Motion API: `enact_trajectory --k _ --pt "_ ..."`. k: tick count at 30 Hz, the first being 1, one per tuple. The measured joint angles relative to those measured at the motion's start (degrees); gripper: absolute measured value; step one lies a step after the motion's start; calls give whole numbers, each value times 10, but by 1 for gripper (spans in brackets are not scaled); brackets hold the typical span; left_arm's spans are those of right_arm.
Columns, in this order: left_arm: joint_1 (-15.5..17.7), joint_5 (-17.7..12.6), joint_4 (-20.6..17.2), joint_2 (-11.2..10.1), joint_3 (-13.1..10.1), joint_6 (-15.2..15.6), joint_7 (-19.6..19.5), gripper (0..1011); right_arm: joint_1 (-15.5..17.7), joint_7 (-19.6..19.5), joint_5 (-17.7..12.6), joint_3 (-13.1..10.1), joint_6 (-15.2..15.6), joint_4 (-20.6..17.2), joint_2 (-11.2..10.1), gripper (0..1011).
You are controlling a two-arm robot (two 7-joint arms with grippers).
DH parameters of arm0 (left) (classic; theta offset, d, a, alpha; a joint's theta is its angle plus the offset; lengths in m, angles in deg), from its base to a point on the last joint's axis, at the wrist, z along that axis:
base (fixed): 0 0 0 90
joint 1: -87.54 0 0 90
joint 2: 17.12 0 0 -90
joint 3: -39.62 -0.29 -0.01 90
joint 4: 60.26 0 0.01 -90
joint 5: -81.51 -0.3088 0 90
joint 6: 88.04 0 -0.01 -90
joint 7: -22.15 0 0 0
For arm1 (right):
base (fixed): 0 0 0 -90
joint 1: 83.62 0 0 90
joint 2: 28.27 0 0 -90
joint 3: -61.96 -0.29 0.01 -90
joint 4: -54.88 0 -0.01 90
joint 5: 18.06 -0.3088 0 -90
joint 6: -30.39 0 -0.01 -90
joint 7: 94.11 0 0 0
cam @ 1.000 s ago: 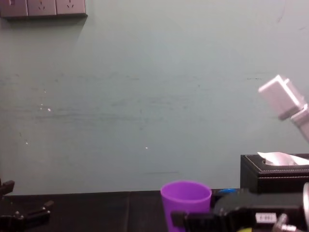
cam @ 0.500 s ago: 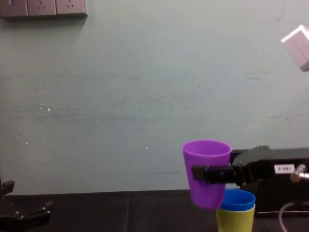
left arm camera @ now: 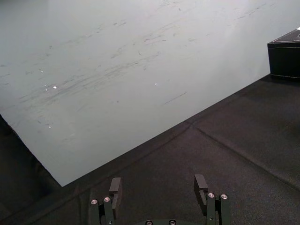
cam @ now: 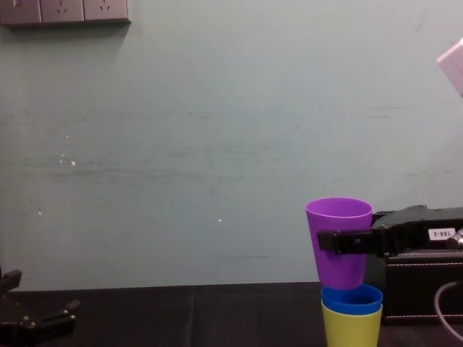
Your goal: Stack the three plastic cups sequentially using one hand.
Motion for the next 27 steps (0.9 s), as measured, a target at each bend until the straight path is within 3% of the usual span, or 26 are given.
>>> enact_trajectory --k 14,27 --pt "0 0 0 0 0 0 0 1011 -19 0 0 -3 1 49 13 732" --pt "0 0 0 0 0 0 0 1011 -22 4 3 -2 0 60 15 732"
